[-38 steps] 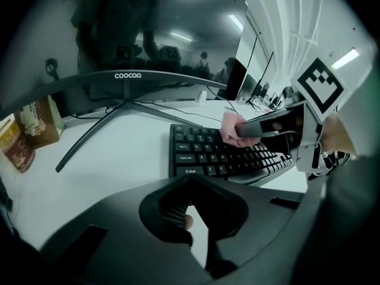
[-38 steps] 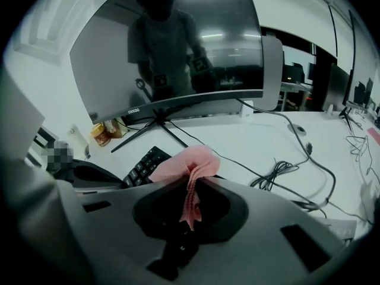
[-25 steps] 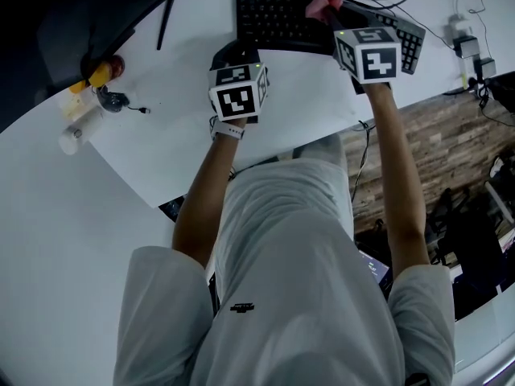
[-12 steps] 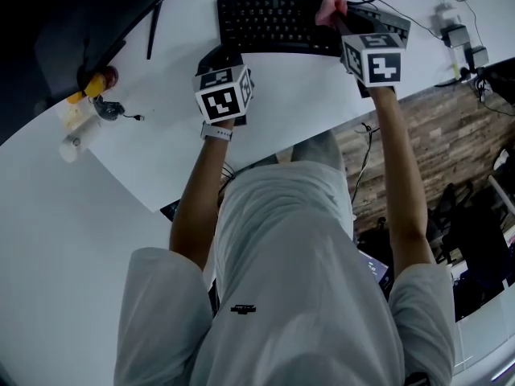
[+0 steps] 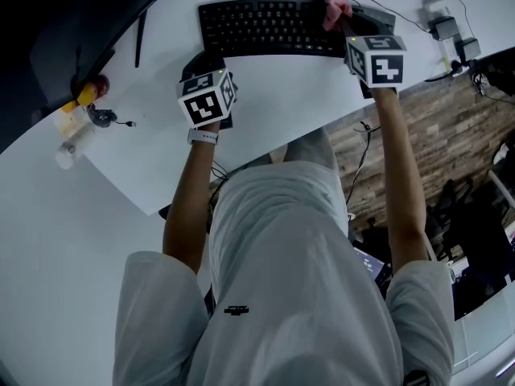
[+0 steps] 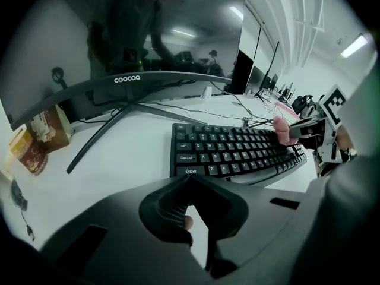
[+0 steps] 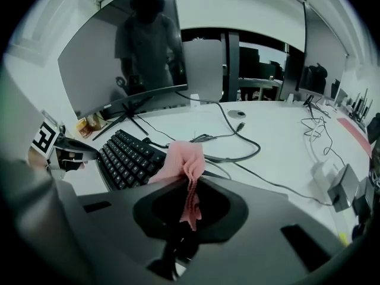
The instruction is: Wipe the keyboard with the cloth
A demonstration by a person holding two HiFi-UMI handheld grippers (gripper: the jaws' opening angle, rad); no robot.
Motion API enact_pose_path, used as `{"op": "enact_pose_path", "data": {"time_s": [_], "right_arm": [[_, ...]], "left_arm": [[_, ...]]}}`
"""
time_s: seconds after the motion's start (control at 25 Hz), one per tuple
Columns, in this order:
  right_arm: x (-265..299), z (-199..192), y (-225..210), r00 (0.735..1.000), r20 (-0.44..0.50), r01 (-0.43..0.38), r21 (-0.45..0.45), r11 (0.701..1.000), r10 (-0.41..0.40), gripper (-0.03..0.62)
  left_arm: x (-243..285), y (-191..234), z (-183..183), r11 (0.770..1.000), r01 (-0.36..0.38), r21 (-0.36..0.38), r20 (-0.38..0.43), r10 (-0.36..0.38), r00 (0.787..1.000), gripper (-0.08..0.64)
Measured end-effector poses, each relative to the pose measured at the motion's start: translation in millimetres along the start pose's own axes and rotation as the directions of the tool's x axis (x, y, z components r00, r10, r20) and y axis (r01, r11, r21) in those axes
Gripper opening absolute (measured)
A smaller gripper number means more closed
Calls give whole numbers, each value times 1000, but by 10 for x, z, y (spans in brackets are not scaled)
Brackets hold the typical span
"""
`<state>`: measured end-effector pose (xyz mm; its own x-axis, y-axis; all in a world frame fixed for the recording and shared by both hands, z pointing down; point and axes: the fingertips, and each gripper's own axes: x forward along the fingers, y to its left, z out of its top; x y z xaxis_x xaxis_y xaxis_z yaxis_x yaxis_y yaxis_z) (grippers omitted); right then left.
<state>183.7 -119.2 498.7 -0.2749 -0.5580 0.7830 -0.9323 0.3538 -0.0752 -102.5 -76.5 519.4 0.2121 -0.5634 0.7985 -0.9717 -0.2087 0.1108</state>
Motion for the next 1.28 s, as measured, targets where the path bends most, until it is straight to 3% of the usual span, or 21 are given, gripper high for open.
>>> {"op": "enact_pose_path", "data": {"time_s": [0.44, 0.92, 1.12, 1.28], "right_arm": [[-192, -213, -601, 997, -12, 71, 61, 996, -71, 41], [-412, -440, -1046, 986, -53, 162, 53, 985, -159, 41], [-632, -494, -1191, 964, -91, 248, -25, 969, -249, 41], [-763, -608, -1304, 946, -116, 304, -17, 953, -304, 41]], "left_arm": [[-14, 26, 6, 1000, -26, 3, 9, 26, 1000, 20], [-3, 23, -6, 999, -43, -4, -4, 43, 999, 20], [-9, 25, 2, 999, -39, -2, 0, 39, 999, 20], [-8, 23, -3, 999, -38, -6, 0, 38, 999, 20]]}}
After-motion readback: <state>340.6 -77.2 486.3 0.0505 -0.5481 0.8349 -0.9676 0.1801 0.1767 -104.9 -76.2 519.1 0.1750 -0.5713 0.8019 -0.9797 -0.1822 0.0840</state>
